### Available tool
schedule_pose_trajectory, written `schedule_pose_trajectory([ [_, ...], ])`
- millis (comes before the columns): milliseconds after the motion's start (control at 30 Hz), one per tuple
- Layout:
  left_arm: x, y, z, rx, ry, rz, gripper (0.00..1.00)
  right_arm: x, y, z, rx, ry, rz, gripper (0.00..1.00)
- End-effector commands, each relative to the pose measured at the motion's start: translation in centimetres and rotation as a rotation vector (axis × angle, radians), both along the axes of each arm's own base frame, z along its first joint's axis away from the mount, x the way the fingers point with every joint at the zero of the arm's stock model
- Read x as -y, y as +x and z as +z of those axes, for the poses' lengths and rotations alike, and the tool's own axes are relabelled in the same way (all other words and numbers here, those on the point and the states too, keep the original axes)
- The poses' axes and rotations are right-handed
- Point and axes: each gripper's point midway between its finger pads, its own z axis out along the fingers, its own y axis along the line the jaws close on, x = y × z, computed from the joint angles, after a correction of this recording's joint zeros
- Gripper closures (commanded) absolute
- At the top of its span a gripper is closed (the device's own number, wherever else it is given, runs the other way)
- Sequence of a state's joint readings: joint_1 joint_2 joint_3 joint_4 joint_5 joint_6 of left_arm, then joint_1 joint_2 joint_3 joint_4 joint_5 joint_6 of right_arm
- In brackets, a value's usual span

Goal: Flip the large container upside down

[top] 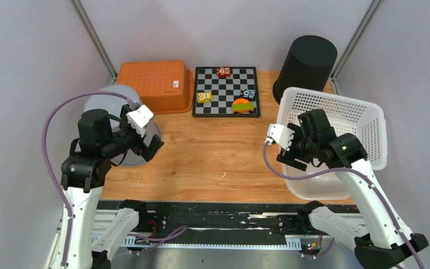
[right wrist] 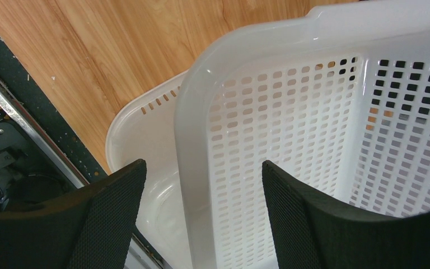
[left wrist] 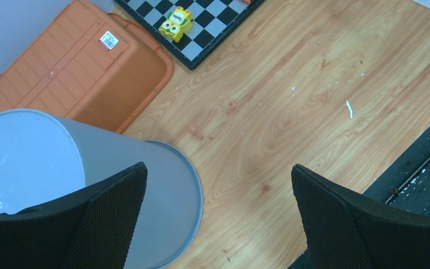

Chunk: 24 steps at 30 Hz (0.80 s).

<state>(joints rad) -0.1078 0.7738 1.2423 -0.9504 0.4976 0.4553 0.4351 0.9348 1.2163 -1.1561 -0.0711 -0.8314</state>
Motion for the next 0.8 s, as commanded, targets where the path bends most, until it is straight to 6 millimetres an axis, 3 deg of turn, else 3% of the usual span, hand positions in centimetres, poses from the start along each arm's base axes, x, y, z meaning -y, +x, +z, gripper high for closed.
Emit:
schedule_pose_trajectory([
  [0,0.24,0.0,0.03,0.009,-0.017,-0.009,0.0,-0.09,0.34,0.83,0.007,0.008,0.001,0.25],
  [400,0.08,0.02,-0.24,0.012,-0.011,-0.002,0.0,-0.03,0.59,0.14,-0.076,-0.036,0.012,0.46],
  [767,0.08,0.12,-0.15,0.013,-0.011,-0.001,0.0,-0.05,0.03,0.29,-0.119,-0.042,0.028,0.76],
])
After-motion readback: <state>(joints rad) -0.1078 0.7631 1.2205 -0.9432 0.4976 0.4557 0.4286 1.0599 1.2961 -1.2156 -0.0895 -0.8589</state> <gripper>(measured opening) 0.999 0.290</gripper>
